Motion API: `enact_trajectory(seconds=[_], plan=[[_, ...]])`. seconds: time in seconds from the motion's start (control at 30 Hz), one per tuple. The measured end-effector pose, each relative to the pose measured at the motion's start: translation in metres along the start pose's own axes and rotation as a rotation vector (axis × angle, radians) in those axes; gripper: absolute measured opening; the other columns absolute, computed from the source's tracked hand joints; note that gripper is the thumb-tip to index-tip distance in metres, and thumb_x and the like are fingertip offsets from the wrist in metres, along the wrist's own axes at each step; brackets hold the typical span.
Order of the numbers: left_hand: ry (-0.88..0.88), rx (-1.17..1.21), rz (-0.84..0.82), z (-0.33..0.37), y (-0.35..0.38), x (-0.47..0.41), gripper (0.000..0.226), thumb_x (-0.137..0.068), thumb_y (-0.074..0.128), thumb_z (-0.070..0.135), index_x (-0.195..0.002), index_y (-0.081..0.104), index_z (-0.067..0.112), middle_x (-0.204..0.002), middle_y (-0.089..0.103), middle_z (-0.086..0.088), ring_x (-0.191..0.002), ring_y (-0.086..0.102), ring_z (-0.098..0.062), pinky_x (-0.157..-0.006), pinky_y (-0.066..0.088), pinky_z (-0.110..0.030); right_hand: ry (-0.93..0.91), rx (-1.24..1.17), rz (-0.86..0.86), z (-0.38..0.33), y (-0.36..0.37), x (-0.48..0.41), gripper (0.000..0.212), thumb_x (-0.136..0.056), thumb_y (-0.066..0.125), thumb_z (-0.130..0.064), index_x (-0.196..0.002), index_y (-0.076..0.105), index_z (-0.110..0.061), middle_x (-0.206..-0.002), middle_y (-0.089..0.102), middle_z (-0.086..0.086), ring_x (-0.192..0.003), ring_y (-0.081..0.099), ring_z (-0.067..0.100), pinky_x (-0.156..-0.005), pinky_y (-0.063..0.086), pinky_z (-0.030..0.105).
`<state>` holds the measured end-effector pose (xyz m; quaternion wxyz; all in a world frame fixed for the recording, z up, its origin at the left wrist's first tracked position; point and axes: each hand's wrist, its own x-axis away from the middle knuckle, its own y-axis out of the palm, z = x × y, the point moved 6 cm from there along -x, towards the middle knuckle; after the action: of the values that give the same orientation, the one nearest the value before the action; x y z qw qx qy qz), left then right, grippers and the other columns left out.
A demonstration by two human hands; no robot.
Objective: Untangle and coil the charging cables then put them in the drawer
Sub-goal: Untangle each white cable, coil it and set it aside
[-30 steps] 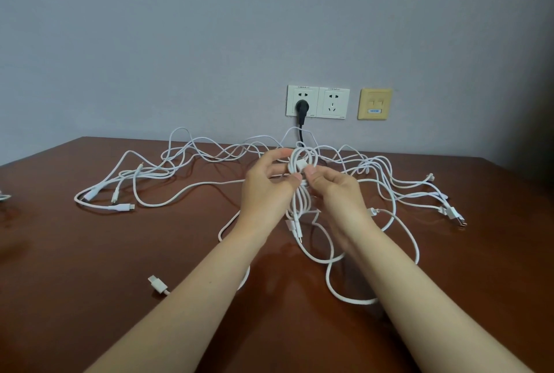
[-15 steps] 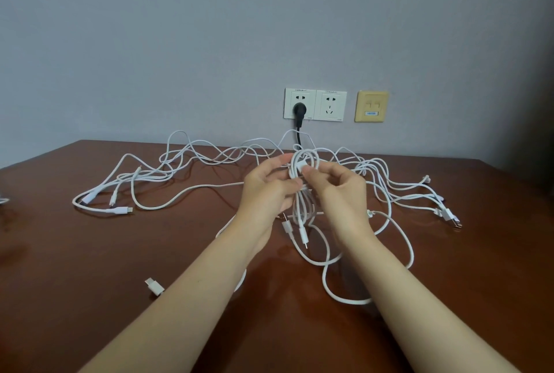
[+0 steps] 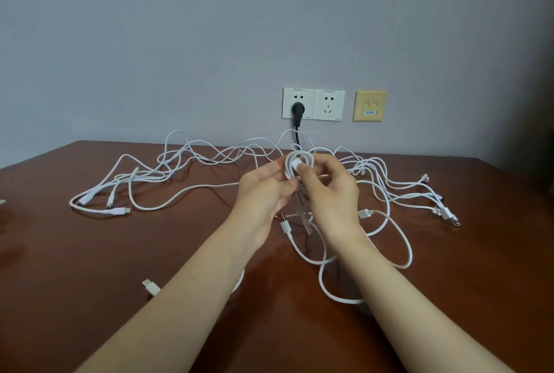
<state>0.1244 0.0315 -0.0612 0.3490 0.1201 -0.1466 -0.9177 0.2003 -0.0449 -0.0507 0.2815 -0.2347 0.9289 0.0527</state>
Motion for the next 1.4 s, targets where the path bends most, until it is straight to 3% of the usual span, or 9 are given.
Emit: enact_trajectory(seconds=[0.23,0.3,0.4,0.5,0.7,0.87,1.13,1.27,1.4], plan=[[0.098,-0.101,0.081,0.005,0.002,0.004,0.033,-0.088,0.052,-0.01,-0.096,0.054,0.022,-0.083,0.064,0.004,-0.079,0.061,-0.01,-0.08,0.048,-0.025,0.093,-0.116,-0.041,0.007,0.0,-0.003,0.012,-0.084,0.067,-0.019,-0.085,0.058,-0.026,-0.068,0.058,0.0,-0.069,0.058,0.02,-0.072,0.048,0.039],[0.091,-0.094,0.092,0.002,0.002,0.004,0.032,-0.087,0.054,-0.009,-0.098,0.054,0.021,-0.082,0.063,0.004,-0.075,0.06,-0.009,-0.078,0.049,-0.025,0.164,-0.181,-0.018,0.013,-0.002,-0.005,0.014,-0.082,0.068,-0.021,-0.089,0.056,-0.02,-0.066,0.056,0.0,-0.066,0.056,0.016,-0.072,0.046,0.036],[0.07,-0.062,0.111,0.0,-0.002,0.003,0.03,-0.087,0.054,-0.01,-0.092,0.056,0.02,-0.085,0.063,0.002,-0.077,0.06,-0.01,-0.078,0.048,-0.024,0.247,-0.256,-0.04,0.018,0.002,-0.005,0.022,-0.084,0.066,-0.022,-0.1,0.056,-0.011,-0.073,0.061,-0.001,-0.068,0.057,0.011,-0.074,0.046,0.031],[0.049,0.033,0.155,-0.001,-0.009,-0.001,0.029,-0.088,0.053,-0.009,-0.091,0.055,0.019,-0.09,0.064,-0.002,-0.081,0.062,-0.013,-0.08,0.049,-0.025,0.302,-0.295,-0.117,0.018,0.007,-0.003,0.018,-0.085,0.062,-0.006,-0.101,0.054,-0.012,-0.075,0.061,-0.002,-0.067,0.058,0.01,-0.068,0.048,0.023],[0.079,0.224,0.254,0.003,-0.024,-0.004,0.03,-0.089,0.052,-0.008,-0.114,0.05,0.008,-0.094,0.064,-0.007,-0.082,0.063,-0.016,-0.072,0.054,-0.025,0.332,-0.194,-0.281,0.017,0.018,0.005,0.031,-0.08,0.059,0.009,-0.101,0.051,-0.013,-0.08,0.057,0.001,-0.061,0.054,0.014,-0.054,0.046,0.018],[0.078,0.218,0.351,0.005,-0.038,-0.003,0.026,-0.087,0.057,-0.006,-0.108,0.049,0.007,-0.121,0.058,-0.017,-0.098,0.062,-0.025,-0.074,0.054,-0.026,0.252,-0.169,-0.223,0.011,0.014,0.001,0.023,-0.077,0.069,0.005,-0.084,0.059,-0.015,-0.074,0.06,0.001,-0.053,0.059,0.009,-0.053,0.053,0.02],[0.001,0.074,0.388,0.014,-0.056,0.004,0.019,-0.092,0.048,-0.004,-0.109,0.044,0.005,-0.105,0.058,-0.017,-0.076,0.06,-0.017,-0.065,0.053,-0.024,0.266,-0.059,-0.222,0.005,0.02,0.002,0.017,-0.077,0.071,0.003,-0.088,0.064,-0.01,-0.072,0.061,0.001,-0.044,0.059,0.003,-0.053,0.052,0.014],[-0.009,-0.078,0.38,0.034,-0.074,0.005,0.017,-0.094,0.045,-0.001,-0.11,0.042,0.007,-0.088,0.055,-0.008,-0.071,0.056,-0.017,-0.072,0.051,-0.032,0.257,-0.034,-0.255,-0.006,0.037,0.001,0.017,-0.078,0.071,0.002,-0.088,0.064,-0.011,-0.072,0.061,0.004,-0.045,0.059,0.002,-0.057,0.055,0.018],[0.049,-0.317,0.428,0.061,-0.108,0.012,0.018,-0.093,0.049,0.005,-0.111,0.046,0.01,-0.099,0.055,-0.009,-0.067,0.055,-0.014,-0.06,0.052,-0.026,0.26,-0.058,-0.297,-0.023,0.069,0.005,0.019,-0.077,0.071,0.003,-0.079,0.063,-0.014,-0.07,0.06,0.003,-0.05,0.059,0.008,-0.053,0.053,0.017]])
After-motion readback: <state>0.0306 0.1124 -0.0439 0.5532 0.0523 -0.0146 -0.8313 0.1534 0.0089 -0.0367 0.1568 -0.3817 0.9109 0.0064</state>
